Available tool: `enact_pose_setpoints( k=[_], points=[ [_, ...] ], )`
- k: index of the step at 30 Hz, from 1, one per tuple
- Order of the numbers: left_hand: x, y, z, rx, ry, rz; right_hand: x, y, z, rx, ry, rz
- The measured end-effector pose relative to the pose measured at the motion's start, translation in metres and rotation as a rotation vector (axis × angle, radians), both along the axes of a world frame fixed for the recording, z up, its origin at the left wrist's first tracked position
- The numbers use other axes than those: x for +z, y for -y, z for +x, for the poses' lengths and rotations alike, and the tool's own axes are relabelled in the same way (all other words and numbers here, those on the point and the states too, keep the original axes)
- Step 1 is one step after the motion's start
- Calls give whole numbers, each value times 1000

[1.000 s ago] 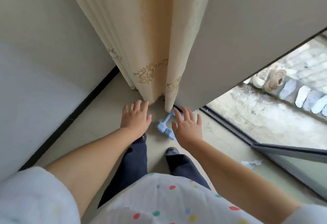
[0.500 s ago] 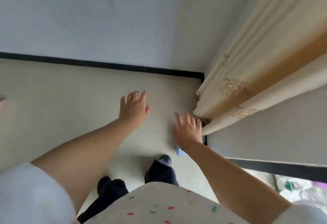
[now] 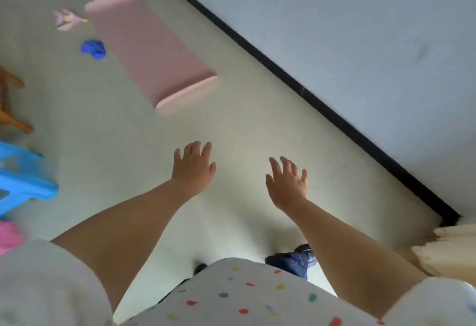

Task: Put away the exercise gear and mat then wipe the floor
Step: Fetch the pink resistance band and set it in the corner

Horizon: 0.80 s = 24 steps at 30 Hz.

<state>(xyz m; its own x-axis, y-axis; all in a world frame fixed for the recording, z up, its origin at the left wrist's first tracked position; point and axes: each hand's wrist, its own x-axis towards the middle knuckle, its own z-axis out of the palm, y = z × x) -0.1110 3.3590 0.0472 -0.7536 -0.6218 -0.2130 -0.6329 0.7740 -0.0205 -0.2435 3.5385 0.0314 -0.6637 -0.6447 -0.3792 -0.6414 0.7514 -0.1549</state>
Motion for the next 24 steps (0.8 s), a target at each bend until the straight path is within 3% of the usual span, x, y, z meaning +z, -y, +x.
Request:
enact_pose_setpoints(
  k=[6, 11, 17, 24],
  points=[
    [14, 81, 141, 293, 10, -14, 18, 141, 103, 316, -31, -92],
    [2, 115, 205, 473, -2, 35, 15, 204, 154, 538, -51, -112],
    [-13, 172, 214, 534, 40, 85, -6, 275, 152, 659, -64, -28],
    [-29, 326, 179, 570, 25, 101, -28, 421, 108, 650, -28, 20]
  ],
)
